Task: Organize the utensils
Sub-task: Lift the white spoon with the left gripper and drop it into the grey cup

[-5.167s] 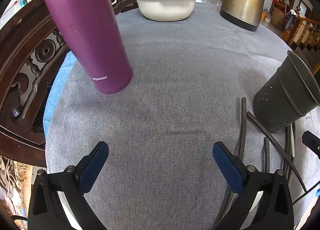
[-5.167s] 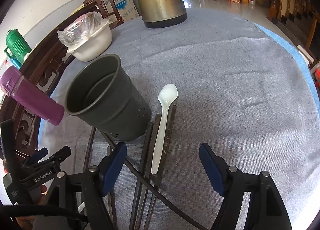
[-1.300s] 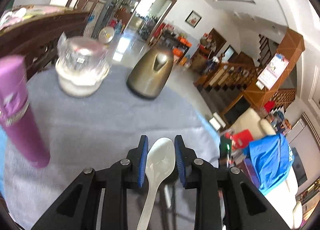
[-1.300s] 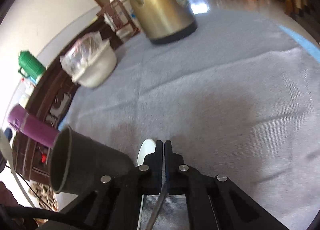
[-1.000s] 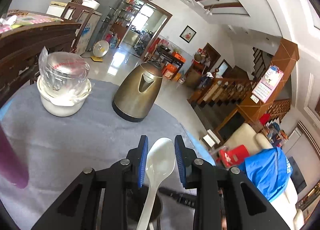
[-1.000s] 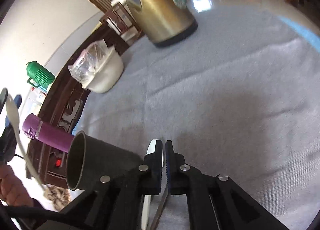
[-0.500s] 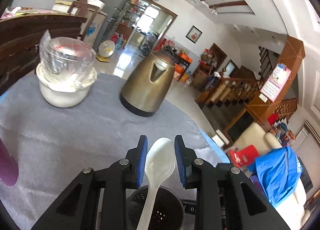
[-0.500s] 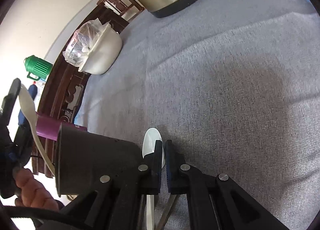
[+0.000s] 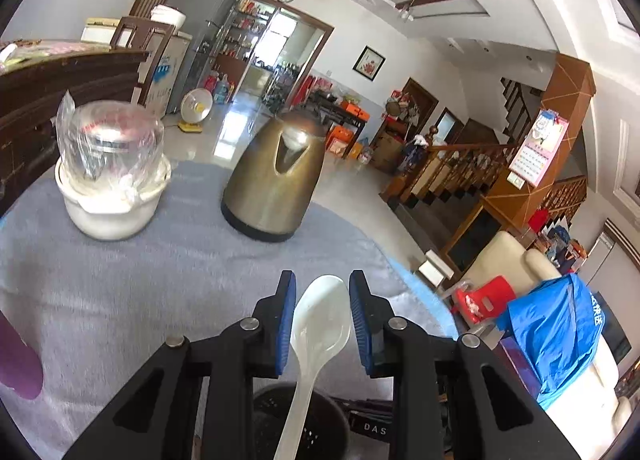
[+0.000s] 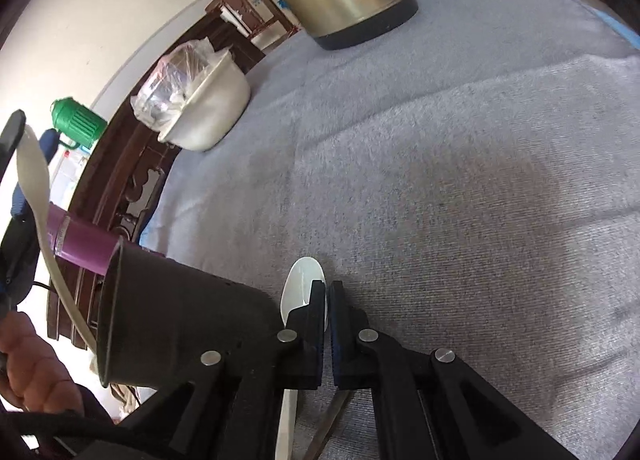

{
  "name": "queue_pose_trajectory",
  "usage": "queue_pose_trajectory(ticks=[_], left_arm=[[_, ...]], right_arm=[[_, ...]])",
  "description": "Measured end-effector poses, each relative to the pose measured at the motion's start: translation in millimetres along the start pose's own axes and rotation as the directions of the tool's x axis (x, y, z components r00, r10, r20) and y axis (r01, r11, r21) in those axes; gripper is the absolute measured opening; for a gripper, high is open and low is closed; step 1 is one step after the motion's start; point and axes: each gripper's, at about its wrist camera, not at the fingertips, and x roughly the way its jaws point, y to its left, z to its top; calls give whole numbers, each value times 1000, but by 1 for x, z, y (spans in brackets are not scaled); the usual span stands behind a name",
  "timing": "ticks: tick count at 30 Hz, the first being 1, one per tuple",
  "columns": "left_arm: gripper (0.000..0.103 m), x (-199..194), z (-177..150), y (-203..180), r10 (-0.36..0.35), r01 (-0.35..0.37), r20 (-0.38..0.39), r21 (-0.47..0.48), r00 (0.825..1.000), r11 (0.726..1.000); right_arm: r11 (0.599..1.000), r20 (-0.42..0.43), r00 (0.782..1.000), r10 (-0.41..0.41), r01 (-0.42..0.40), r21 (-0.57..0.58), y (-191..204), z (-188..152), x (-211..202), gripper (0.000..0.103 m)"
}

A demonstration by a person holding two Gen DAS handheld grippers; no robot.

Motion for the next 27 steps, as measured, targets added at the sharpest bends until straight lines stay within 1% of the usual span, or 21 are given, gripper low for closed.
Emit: queue_pose_trajectory(ticks=[5,6,8,10,13,16,17,18,19,20,21,22,23,24,26,27], left_arm=[[29,-10,7,3,-7,8,63,-20,998,1000],[29,-11,7,4,-6,8,66,-26,998,1000],[29,-10,5,8,-15,18,72,-48,997,999],[29,-10,1,9,-13,17,71,-51,997,999],[29,-10,-12,11,5,-2,67,-34,998,999],[29,-11,-27,14,20,-19,45,-24,999,1000],[30,-11,-30,14,22,-22,33,-16,999,1000],[35,-11,-34,15,26,-26,19,-11,999,1000],[39,-12,-36,16,32,-32,8,-12,999,999],[45,-15,-38,18,32,-32,-1,-17,999,999],[46,-19,-39,19,28,-28,-2,-20,1000,999],[46,-25,-39,20,21,-21,2,-17,1000,1000],[49,-32,-40,20,20,-20,8,-9,1000,1000],[54,-38,-42,20,25,-25,16,2,1000,1000],[57,-52,-46,23,41,-42,31,28,999,999],[57,-57,-48,24,48,-50,31,38,998,998]], right_arm=[[1000,93,995,19,-21,22,-5,0,-24,2],[999,99,995,20,-22,26,-5,1,-26,2],[998,93,995,45,-50,46,-8,3,-29,4],[997,86,995,49,-53,48,-8,4,-30,7],[997,40,999,34,-37,63,-7,5,-25,7],[999,18,1000,-17,16,31,-1,3,-19,8],[1000,9,1000,-26,26,13,2,2,-16,8],[999,0,999,-33,33,-2,6,1,-14,8],[999,-6,999,-35,35,-18,9,0,-12,16],[999,-8,999,-41,41,-33,13,-1,-11,27],[998,-7,999,-45,44,-45,15,-2,-10,33],[997,1,999,-41,41,-60,19,-4,-11,49],[997,15,999,-38,39,-71,21,-6,-13,66],[995,44,998,-45,48,-87,23,-8,-17,67],[987,77,994,-78,88,-138,31,-10,-20,65],[982,82,993,-88,100,-159,35,-10,-19,64]])
